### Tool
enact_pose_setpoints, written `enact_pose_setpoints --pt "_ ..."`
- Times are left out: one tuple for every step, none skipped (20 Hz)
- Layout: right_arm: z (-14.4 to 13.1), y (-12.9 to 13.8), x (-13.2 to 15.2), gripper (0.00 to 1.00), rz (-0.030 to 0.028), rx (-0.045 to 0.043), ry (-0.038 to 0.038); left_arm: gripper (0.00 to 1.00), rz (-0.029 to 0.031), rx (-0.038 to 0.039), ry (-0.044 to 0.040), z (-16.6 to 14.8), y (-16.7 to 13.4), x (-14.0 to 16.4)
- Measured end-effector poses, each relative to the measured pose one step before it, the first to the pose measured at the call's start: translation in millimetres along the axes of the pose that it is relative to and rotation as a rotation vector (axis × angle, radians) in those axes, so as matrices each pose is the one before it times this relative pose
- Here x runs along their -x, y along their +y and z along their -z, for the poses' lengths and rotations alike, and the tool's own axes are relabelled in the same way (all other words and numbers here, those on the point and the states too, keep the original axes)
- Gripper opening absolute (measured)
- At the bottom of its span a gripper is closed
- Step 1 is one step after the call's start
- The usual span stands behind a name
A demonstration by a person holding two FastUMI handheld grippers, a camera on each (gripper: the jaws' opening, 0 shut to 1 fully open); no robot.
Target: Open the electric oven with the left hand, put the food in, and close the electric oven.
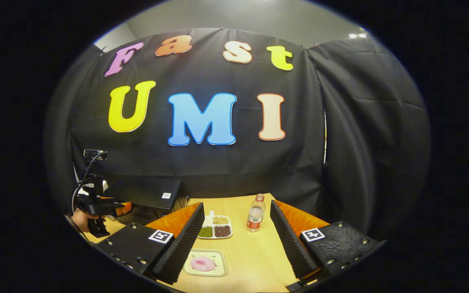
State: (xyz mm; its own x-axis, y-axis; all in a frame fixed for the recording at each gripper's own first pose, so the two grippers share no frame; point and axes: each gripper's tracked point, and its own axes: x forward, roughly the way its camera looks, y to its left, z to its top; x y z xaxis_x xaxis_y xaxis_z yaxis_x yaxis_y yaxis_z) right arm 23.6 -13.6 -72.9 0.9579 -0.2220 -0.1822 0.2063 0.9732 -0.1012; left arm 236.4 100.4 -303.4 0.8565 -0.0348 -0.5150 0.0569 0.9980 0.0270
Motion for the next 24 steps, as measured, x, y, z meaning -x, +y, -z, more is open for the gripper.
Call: enact_pose_setpoints --pt "-0.41 1.35 0.29 0.99 -0.00260 -0.00049 -0.00002 1.00 -0.00307 -0.01669 0.00249 1.12 0.09 -0.37" --pt "-0.50 1.05 -0.06 0.99 -0.00287 0.00042 -0.00267 0.97 -0.00205 -0.00521 -0.00451 -0.41 -0.89 -0.83" --pt "-0.50 1.89 -0.26 0.99 -0.00534 0.00142 0.00025 0.97 0.00100 0.01317 0.00570 0.48 -0.24 0.22" --pt "0.26 1.97 0.18 0.99 -0.00595 0.00195 0.00034 0.97 0.00160 0.00753 0.00177 0.35 -0.17 1.21" --pt "-1.43 1.45 0.40 0.99 -0.00700 0.00147 -0.00208 1.00 -0.00026 -0.00095 0.00473 1.49 0.05 1.50" --pt "-0.50 0.84 0.44 0.99 -0.00568 0.00013 -0.00447 0.97 -0.00281 -0.01007 -0.00032 1.55 -0.07 2.25" --pt "-1.77 1.00 0.29 0.99 -0.00547 -0.00092 -0.00445 1.00 -0.00270 -0.00743 0.00049 2.34 -0.51 3.09" --pt "-0.79 1.20 0.64 0.99 -0.00581 0.00006 -0.00291 0.97 -0.00189 -0.00179 -0.00107 3.30 -1.13 4.07" --pt "-1.15 0.45 0.94 0.99 -0.00504 0.00025 -0.00189 0.97 -0.00087 0.00259 0.00008 2.73 -0.46 4.18" --pt "0.36 -0.01 0.45 0.99 -0.00474 0.00039 -0.00147 0.97 -0.00147 0.00194 0.00231 4.70 -0.60 3.50" --pt "-0.92 0.22 0.98 0.99 -0.00475 -0.00024 -0.00263 0.97 -0.00296 -0.00188 0.00550 4.50 -0.33 4.53" --pt "-0.12 0.34 0.82 0.99 -0.00434 0.00035 -0.00089 0.97 -0.00340 -0.00437 -0.00051 4.34 -0.20 3.85" --pt "-0.54 -0.83 0.92 0.99 -0.00340 0.00004 -0.00168 0.97 -0.00250 -0.00418 0.00310 4.66 -0.77 4.50" --pt "0.64 0.13 1.21 0.99 -0.00408 -0.00037 -0.00059 0.97 -0.00261 -0.00243 0.00353 5.92 -1.16 2.60" --pt "0.06 0.22 0.71 0.99 -0.00343 -0.00007 0.00053 0.97 -0.00301 -0.00125 0.00394 5.23 -1.10 4.00" --pt "0.85 0.65 0.92 0.99 -0.00325 0.00056 0.00263 0.97 -0.00313 -0.00224 0.00857 7.30 -1.07 3.53" --pt "-0.51 -0.21 1.99 0.99 -0.00198 0.00037 0.00034 0.97 -0.00172 -0.00594 0.00680 6.44 -1.06 4.57" --pt "-0.70 -0.12 2.21 0.99 -0.00083 0.00034 -0.00373 0.97 -0.00033 -0.00726 0.00705 7.78 -0.83 2.79" --pt "0.04 -0.93 1.44 0.99 0.00167 0.00067 -0.00016 0.97 0.00152 -0.00547 0.00862 6.89 -1.21 2.94" --pt "1.88 -0.28 1.14 0.99 -0.00125 -0.00124 0.00054 0.97 0.00141 -0.00252 0.01118 8.14 -0.77 2.92" --pt "1.12 -0.17 1.72 0.99 0.00014 0.00036 0.00325 0.97 0.00133 -0.00283 0.00782 6.63 -1.05 2.32" --pt "1.79 -0.61 1.65 0.99 0.00053 0.00249 0.00298 0.97 0.00230 -0.00588 0.00642 6.24 -0.79 1.19" --pt "0.96 -0.64 1.42 0.99 0.00094 0.00227 0.00218 0.97 0.00113 -0.00300 0.00121 4.62 -0.86 0.82" --pt "1.30 -0.17 0.78 0.99 0.00003 0.00189 0.00394 1.00 0.00051 -0.00373 0.00388 4.94 -0.71 1.23"
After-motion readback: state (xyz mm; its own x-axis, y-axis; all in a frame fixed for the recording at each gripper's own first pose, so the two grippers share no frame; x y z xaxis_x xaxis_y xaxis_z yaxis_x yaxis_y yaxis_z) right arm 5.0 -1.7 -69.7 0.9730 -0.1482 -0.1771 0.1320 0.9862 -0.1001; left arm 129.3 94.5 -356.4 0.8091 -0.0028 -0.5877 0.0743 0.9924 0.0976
